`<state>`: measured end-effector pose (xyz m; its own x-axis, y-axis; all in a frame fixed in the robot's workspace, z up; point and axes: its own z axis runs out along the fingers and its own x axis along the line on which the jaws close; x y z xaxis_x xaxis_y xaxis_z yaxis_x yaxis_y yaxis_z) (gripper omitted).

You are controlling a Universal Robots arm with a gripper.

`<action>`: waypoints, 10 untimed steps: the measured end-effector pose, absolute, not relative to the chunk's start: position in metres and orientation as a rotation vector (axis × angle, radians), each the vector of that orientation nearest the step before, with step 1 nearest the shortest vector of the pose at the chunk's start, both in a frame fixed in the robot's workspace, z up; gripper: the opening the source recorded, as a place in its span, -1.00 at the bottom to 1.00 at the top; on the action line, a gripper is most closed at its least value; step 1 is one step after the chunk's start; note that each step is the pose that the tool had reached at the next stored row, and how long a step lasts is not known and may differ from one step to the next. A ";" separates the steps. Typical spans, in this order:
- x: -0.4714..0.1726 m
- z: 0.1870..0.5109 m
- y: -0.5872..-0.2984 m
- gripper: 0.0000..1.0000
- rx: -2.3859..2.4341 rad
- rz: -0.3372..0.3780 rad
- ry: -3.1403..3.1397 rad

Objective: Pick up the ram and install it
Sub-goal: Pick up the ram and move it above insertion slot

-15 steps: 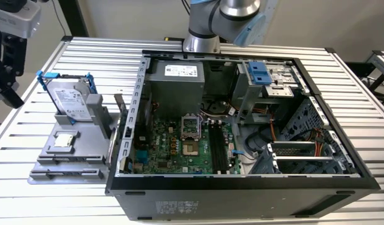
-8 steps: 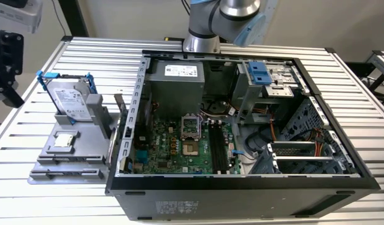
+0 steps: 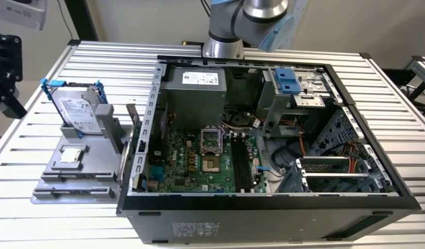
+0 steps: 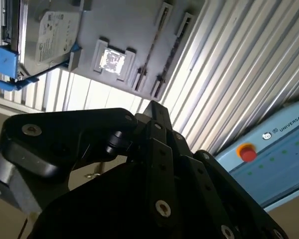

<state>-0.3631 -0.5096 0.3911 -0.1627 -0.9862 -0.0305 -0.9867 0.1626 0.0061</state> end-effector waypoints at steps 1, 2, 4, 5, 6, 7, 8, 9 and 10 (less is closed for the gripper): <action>-0.363 0.391 -0.510 -1.00 -2.042 0.038 2.362; -0.363 0.391 -0.509 -1.00 -2.062 0.039 2.345; -0.363 0.391 -0.509 -1.00 -2.103 0.039 2.309; -0.363 0.391 -0.509 -1.00 -2.124 0.039 2.289; -0.363 0.391 -0.509 -1.00 -2.144 0.040 2.271; -0.363 0.391 -0.509 -1.00 -2.163 0.040 2.254; -0.363 0.391 -0.509 -1.00 -2.183 0.040 2.234; -0.363 0.391 -0.508 -1.00 -2.201 0.040 2.217; -0.363 0.390 -0.508 -1.00 -2.220 0.041 2.198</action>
<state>-0.3632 -0.5082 0.3904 0.0097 -0.9995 -0.0306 -0.9999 -0.0099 0.0061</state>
